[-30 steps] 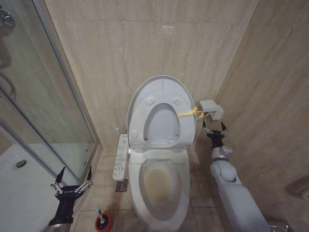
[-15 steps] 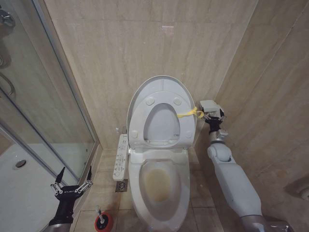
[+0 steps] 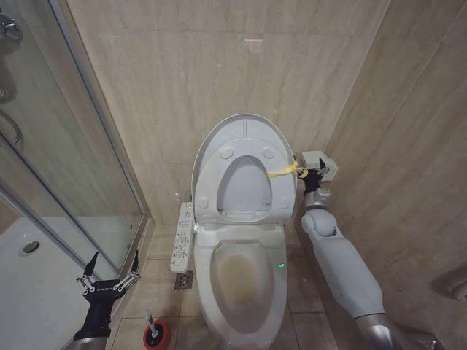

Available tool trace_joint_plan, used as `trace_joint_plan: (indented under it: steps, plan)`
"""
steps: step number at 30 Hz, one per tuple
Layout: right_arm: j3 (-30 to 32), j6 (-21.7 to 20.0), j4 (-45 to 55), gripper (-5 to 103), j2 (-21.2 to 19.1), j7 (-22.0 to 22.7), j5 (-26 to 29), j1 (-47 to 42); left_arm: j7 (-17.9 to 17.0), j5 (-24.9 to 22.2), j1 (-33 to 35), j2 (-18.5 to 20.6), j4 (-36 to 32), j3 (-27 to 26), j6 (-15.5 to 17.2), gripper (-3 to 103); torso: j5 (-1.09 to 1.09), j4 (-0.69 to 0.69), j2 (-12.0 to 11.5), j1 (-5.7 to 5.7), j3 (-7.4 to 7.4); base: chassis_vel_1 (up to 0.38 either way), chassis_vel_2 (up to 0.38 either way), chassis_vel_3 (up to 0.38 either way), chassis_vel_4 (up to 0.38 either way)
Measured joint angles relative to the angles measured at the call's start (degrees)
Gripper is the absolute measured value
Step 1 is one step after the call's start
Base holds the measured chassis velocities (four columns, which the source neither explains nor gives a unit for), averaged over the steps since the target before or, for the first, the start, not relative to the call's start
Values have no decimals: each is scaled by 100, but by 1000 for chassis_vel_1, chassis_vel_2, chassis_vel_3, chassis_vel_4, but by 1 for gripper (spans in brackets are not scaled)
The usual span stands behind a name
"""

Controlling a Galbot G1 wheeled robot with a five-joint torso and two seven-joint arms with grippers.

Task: Open the toilet lid, clean the toilet bowl with a toilet brush, close the toilet lid, and flush.

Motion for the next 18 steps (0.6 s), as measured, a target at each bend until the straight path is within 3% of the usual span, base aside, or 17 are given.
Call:
trace_joint_plan:
  steps: [18]
  plan:
    - [-202,-18,960,100,-258,7,51,-1036,-1,0,0,0,0,0,0,100,0,-2,1,0,-1,0,0,0,0]
